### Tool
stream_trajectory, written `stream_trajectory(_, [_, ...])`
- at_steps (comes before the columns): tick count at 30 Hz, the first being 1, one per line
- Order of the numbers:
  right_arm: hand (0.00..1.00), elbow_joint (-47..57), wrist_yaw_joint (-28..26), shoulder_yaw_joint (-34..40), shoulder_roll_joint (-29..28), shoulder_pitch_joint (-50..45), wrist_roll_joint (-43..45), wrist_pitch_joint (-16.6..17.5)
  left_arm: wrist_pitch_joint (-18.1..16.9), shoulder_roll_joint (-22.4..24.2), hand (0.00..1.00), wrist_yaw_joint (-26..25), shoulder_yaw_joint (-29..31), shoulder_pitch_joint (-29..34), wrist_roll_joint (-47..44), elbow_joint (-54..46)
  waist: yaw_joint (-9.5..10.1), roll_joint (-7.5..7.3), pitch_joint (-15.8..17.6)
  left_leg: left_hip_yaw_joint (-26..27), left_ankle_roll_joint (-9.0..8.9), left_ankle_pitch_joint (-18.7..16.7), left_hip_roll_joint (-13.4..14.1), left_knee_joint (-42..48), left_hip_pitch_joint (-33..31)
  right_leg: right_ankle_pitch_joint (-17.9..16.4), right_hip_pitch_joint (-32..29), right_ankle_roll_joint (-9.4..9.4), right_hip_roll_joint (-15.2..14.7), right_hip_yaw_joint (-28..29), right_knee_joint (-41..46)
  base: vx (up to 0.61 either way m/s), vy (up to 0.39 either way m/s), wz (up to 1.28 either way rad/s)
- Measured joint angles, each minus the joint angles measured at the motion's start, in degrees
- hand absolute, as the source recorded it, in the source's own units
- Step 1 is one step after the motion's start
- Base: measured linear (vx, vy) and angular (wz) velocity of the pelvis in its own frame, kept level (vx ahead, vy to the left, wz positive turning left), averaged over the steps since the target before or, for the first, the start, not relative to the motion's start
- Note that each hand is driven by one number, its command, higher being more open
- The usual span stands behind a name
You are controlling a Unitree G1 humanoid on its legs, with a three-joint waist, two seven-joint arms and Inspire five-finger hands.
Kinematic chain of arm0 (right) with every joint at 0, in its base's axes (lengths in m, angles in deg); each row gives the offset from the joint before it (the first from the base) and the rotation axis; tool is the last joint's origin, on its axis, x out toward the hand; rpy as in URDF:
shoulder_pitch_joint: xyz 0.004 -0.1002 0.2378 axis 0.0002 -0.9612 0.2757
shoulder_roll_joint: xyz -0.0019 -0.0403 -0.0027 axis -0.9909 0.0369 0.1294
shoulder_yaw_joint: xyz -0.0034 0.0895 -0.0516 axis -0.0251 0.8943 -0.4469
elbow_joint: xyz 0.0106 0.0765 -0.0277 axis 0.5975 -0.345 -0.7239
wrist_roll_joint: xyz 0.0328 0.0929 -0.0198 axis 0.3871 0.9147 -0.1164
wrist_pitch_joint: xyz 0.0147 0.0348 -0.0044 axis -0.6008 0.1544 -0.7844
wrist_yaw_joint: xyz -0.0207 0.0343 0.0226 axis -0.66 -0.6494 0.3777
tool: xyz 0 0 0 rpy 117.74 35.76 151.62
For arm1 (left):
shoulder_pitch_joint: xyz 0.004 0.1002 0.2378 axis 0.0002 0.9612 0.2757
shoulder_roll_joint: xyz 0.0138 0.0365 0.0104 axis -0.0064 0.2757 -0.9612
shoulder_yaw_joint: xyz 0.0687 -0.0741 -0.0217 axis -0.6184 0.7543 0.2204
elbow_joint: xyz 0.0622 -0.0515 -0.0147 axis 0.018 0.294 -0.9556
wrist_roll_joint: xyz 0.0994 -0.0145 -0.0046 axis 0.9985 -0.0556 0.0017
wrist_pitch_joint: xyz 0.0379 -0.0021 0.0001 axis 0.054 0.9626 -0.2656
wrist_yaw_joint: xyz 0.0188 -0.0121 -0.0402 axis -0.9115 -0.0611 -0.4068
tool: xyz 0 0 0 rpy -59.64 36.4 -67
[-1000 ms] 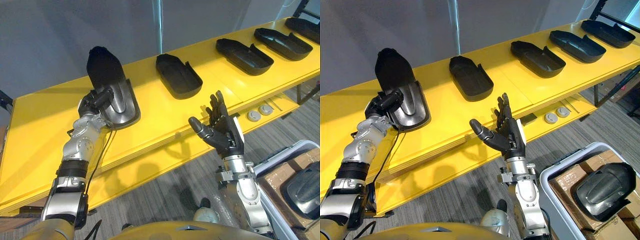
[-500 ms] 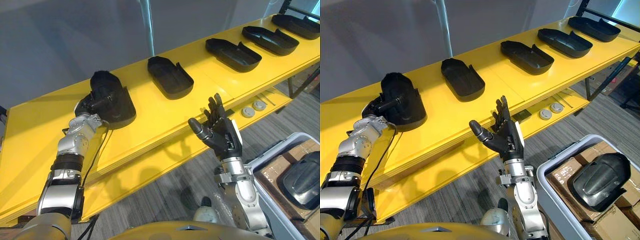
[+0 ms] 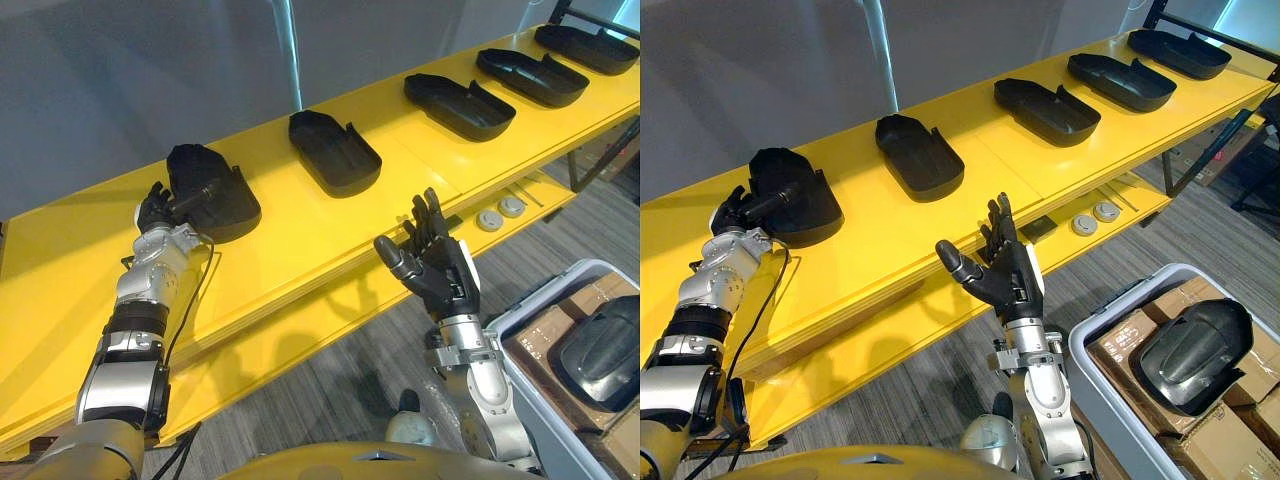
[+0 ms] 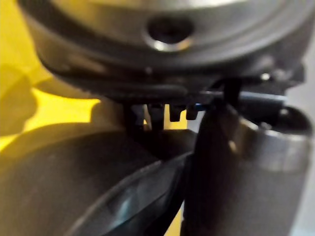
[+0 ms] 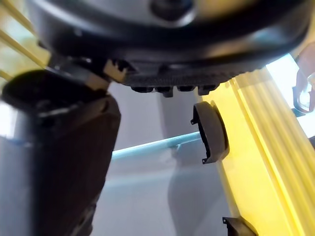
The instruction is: Walk over and take three plastic housings, then place them on the shelf
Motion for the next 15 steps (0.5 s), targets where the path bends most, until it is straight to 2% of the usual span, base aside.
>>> stream_trajectory(5, [1.0,0.0,-0.35,0.02,-0.02,0.03,0.11,0.0,0.9,-0.72,1.0,5.22,-0.05,0.0,7.16,-0.01,0.05,-0.16,0.09,0.02,0.0,0.0,0.0,-0.01,0.06,0.02,0.05,-0.02,0.0,0.04,0.0,0.0,0.0,0.0])
stream_trajectory(7, [1.0,0.0,-0.45,0.04,-0.02,0.03,0.34,0.0,1.7,-1.62,1.0,7.18,-0.13,0.0,7.59,-0.01,0.04,-0.17,0.09,0.05,0.0,0.0,0.0,-0.01,0.09,0.04,0.05,-0.03,0.01,0.06,0.0,0.0,0.0,0.0])
stream_trajectory(10, [1.0,0.0,-0.64,0.14,-0.01,0.03,1.18,0.0,2.95,-3.67,1.0,12.99,-0.24,0.0,9.95,-0.01,0.05,-0.24,0.06,0.07,0.0,0.0,0.0,-0.02,0.12,0.06,0.06,-0.03,0.01,0.08,0.0,0.0,0.0,0.0])
stream_trajectory(15, [1.0,0.0,-1.15,0.17,0.01,0.04,1.19,0.0,3.18,-5.37,1.0,17.66,-0.75,-0.01,13.74,-0.04,0.05,-0.32,0.02,0.07,0.0,0.0,0.0,-0.03,0.12,0.07,0.09,-0.03,0.01,0.07,-0.04,0.0,0.0,0.0])
